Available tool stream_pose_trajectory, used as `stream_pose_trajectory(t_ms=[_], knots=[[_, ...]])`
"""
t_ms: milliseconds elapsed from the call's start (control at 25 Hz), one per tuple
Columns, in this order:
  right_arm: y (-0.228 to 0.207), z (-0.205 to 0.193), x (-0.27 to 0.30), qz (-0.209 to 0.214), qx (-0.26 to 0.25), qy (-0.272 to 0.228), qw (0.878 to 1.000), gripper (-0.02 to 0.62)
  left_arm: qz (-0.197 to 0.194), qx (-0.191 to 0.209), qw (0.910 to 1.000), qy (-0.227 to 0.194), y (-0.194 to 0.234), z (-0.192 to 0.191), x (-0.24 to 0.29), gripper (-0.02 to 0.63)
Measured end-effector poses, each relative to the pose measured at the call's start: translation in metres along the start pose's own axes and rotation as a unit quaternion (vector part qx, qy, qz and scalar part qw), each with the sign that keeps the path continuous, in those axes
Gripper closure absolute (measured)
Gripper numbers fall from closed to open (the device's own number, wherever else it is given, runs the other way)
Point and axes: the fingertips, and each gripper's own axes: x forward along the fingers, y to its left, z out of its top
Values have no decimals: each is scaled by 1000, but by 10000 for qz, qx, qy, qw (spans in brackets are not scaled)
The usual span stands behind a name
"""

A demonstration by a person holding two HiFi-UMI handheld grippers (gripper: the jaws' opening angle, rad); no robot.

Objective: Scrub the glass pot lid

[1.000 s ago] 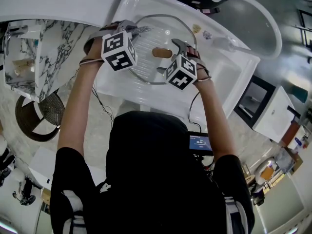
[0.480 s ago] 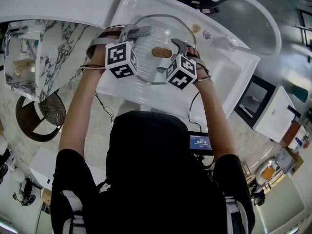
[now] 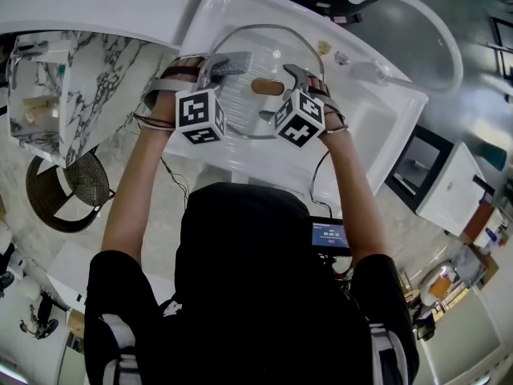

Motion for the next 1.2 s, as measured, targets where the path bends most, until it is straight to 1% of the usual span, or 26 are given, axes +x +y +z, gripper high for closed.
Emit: stream_pose_trajectory(t_ms=[280,880,1000,1120,1200], knots=[[1,0,0,-4,-1,3,10000,100,45,94,9999,43,-12,-3,-6,528],[0,-1,-1,-6,6,33,10000,100,-316,-75,9995,40,-45,-6,-24,528],[0,-1,-2,-10,12,56,10000,100,-476,-200,9987,45,-52,-5,-28,528],[0,-1,-2,-15,16,73,10000,100,-696,-443,9966,28,-58,-6,-32,528],[0,-1,-3,-21,13,89,10000,100,-752,-571,9955,16,-60,-6,-35,528]])
